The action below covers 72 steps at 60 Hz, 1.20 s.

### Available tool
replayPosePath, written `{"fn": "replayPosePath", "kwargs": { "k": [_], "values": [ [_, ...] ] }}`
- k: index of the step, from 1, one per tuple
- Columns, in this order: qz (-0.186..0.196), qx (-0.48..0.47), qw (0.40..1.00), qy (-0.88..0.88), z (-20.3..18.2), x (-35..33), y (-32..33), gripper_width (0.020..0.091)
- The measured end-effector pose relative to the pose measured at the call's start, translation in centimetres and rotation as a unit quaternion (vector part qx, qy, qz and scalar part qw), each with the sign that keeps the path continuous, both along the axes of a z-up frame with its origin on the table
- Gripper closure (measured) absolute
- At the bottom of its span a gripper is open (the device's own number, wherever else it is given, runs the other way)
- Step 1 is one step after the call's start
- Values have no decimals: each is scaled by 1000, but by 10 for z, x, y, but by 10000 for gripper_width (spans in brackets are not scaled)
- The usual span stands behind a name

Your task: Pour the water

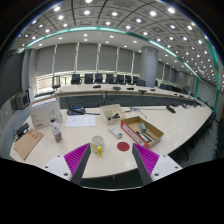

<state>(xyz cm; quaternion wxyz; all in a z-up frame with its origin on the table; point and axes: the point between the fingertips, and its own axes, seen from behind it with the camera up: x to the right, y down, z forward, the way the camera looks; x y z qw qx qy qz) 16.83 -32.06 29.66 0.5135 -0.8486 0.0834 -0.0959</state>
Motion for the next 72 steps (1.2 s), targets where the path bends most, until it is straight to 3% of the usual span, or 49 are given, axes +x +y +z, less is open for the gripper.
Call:
{"fn": "replayPosePath", "kwargs": {
  "k": [15, 43, 55, 72],
  "values": [
    [16, -5, 1000, 19, -21, -33, 16, 244],
    [133, -1, 990, 39, -109, -227, 114, 239],
    [139, 33, 988, 51, -154, -284, 202, 243],
    [111, 68, 990, 44, -213, -310, 330, 248]
  ]
}}
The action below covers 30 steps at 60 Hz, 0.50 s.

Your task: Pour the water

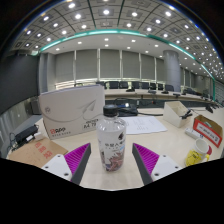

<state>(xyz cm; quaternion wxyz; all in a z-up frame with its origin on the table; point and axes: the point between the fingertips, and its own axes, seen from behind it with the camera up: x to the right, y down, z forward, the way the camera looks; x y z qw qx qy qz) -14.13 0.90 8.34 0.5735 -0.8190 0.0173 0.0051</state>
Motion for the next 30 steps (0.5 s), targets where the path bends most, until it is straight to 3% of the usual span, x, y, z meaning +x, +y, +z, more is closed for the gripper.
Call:
{"fn": "replayPosePath", "kwargs": {
  "k": [11, 18, 21, 30],
  "values": [
    [-11, 2, 1000, -2, -29, 0, 40, 289],
    [-11, 12, 1000, 6, -31, 0, 51, 410],
    [-12, 14, 1000, -1, -32, 1, 54, 519],
    [-23, 19, 999, -18, -30, 5, 52, 619]
  ]
}}
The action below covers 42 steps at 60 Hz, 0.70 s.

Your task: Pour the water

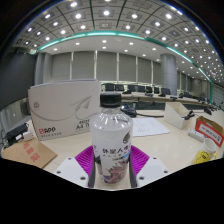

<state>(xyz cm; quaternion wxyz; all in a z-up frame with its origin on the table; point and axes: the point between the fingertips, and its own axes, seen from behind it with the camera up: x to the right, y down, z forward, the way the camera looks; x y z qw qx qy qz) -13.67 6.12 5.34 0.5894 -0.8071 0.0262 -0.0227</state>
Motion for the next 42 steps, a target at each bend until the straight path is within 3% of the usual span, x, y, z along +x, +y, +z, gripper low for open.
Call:
{"fn": "replayPosePath", "kwargs": {
  "k": [5, 16, 25, 33, 42],
  "values": [
    [0, -8, 1000, -7, 1, -1, -4, 693],
    [2, -6, 999, 35, 32, 0, -19, 715],
    [-8, 16, 984, 177, 82, 15, -36, 717],
    [-16, 35, 935, 354, 118, 45, -50, 717],
    [-26, 40, 840, 541, 132, 82, -64, 718]
  ]
}}
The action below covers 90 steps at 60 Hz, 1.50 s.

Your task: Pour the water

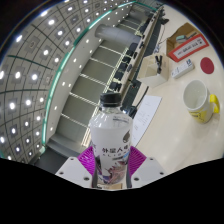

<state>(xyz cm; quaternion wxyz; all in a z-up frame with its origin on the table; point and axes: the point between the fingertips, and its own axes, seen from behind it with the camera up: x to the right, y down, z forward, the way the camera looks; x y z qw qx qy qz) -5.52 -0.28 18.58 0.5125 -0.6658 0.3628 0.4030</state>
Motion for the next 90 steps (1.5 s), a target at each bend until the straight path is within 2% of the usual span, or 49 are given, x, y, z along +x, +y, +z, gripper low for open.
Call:
{"fn": "replayPosePath", "kwargs": {
  "k": [9, 19, 20, 26, 35, 37, 46, 47, 50, 55, 59, 60, 61, 68, 77, 90],
  "values": [
    [-17, -6, 983, 181, -12, 40, -12, 717],
    [-33, -8, 932, 361, -30, 74, -16, 720],
    [-32, -12, 925, 378, -19, 74, -35, 719],
    [-32, -17, 909, 414, -32, 87, -21, 716],
    [-16, -16, 908, 419, -18, 89, -26, 717],
    [-10, -23, 910, 413, -16, 93, -46, 719],
    [26, -24, 953, 300, -3, 79, -39, 718],
    [29, -23, 959, 281, 3, 88, -61, 718],
    [36, -13, 976, 212, 12, 95, -27, 718],
    [38, 13, 996, 86, 37, 124, -27, 717],
    [29, 30, 999, -23, 48, 159, -15, 714],
    [27, 32, 998, -48, 66, 167, -33, 715],
    [23, 36, 996, -74, 58, 176, -18, 714],
    [-10, 43, 971, -236, 62, 250, -12, 716],
    [-42, -1, 914, -404, 31, 331, -24, 714],
    [-26, -73, 862, -501, -62, 384, -28, 716]
  ]
}}
